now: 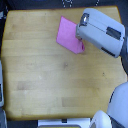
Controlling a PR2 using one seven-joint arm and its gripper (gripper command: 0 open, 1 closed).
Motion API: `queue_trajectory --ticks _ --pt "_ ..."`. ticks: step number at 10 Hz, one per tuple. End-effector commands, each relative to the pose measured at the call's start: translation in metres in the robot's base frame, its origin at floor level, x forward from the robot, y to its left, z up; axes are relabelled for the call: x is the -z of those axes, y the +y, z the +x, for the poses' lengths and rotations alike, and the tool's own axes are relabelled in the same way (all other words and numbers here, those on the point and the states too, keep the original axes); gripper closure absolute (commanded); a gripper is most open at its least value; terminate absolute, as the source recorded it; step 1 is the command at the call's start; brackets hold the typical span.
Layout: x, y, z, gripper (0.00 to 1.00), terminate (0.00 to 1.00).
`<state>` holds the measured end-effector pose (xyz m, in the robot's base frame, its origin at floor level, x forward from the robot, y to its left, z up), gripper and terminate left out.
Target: Folding a cloth
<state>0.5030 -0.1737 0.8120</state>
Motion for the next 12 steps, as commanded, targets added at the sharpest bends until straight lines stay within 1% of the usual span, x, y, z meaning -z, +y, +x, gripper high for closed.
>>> queue_trajectory --ticks 1,3,4,5,6,8,10,11,12 --pt "0.007 0.104 0.028 1.0 0.0" --pt "0.014 0.136 0.039 1.0 0.0" --pt "0.016 0.159 0.051 1.0 0.0" --pt "0.016 0.166 0.057 1.0 0.0" --pt "0.015 0.181 0.072 1.0 0.0" --pt "0.014 0.199 0.08 1.0 0.0" --pt "0.022 0.212 0.085 1.0 0.0" --pt "0.034 0.217 0.077 1.0 0.0" --pt "0.037 0.219 0.075 1.0 0.0"
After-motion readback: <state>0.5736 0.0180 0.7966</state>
